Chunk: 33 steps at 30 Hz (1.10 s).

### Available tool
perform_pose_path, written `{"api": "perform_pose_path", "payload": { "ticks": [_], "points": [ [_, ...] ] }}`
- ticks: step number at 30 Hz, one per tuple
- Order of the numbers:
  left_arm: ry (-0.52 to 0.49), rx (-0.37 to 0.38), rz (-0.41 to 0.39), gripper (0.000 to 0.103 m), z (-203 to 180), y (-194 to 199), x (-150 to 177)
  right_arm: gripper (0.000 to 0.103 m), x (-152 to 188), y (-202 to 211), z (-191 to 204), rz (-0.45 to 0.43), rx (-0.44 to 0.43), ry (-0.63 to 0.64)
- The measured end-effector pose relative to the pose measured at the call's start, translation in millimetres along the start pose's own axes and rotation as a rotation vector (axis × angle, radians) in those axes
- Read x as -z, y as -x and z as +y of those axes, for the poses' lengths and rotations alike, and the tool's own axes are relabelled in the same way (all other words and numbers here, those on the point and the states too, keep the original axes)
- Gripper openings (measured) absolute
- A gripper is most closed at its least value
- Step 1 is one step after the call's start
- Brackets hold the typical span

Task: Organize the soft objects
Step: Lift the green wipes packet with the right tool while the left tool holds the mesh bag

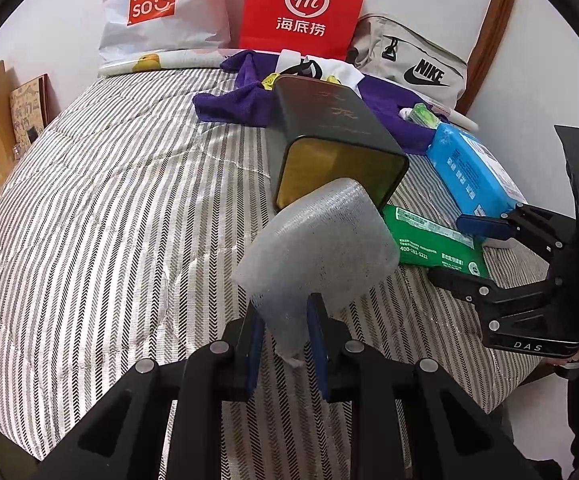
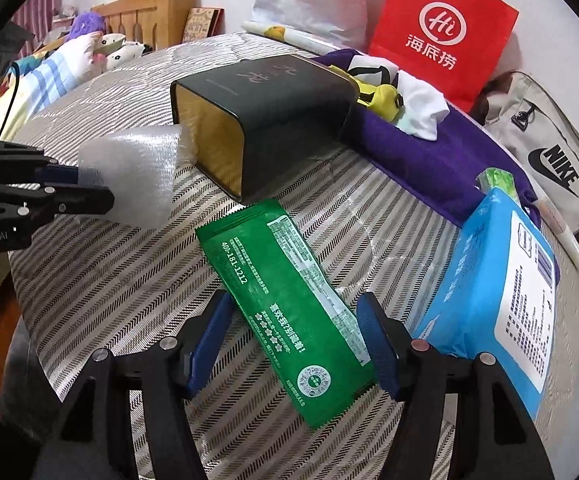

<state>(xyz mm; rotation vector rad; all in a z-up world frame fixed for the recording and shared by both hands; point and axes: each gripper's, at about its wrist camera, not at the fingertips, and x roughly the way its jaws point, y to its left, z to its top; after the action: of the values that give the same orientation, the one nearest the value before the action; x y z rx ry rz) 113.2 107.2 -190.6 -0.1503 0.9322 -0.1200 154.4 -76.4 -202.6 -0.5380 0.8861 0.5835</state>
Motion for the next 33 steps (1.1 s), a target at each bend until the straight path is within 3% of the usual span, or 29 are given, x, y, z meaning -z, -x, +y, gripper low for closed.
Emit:
{"api": "perform_pose_path", "payload": {
  "ticks": [2,4,6,8,9,13,17,19,23,26,27,33],
  "points": [
    [0.001,0.000,0.002,0.021,0,0,0,0.061,2,0,0,-0.011,-0.010,-0.010],
    [0.004,0.003,0.004,0.021,0,0,0,0.044,4,1,-4,-0.010,-0.067,-0.046],
    [0.007,0.006,0.005,0.021,0,1,0,0.036,6,2,-4,-0.018,-0.061,-0.066],
    [0.007,0.004,0.007,0.021,0,1,0,0.013,8,5,-2,-0.024,-0.062,-0.059],
    [0.005,0.001,0.008,0.021,-1,1,0,0.007,9,6,-1,-0.020,-0.065,-0.067],
    [0.003,-0.006,0.012,0.021,-2,0,0,0.007,16,12,-2,0.010,-0.069,-0.115],
    [0.002,-0.015,0.011,0.021,-4,0,-1,0.008,30,22,-3,0.044,-0.169,-0.226],
    [-0.001,-0.018,0.012,0.021,-4,0,-1,0.009,35,27,5,0.057,-0.215,-0.224],
    [0.011,-0.018,0.019,0.021,-4,0,-1,0.013,41,34,11,0.053,-0.190,-0.187],
    [0.004,-0.027,0.024,0.021,-6,-1,0,0.035,46,37,2,0.042,-0.191,-0.216],
    [0.003,-0.031,0.026,0.021,-7,-1,0,0.048,47,38,0,0.042,-0.192,-0.214],
    [0.007,-0.041,0.042,0.021,-8,-1,-1,0.061,49,35,0,0.006,-0.170,-0.163]
  ]
}}
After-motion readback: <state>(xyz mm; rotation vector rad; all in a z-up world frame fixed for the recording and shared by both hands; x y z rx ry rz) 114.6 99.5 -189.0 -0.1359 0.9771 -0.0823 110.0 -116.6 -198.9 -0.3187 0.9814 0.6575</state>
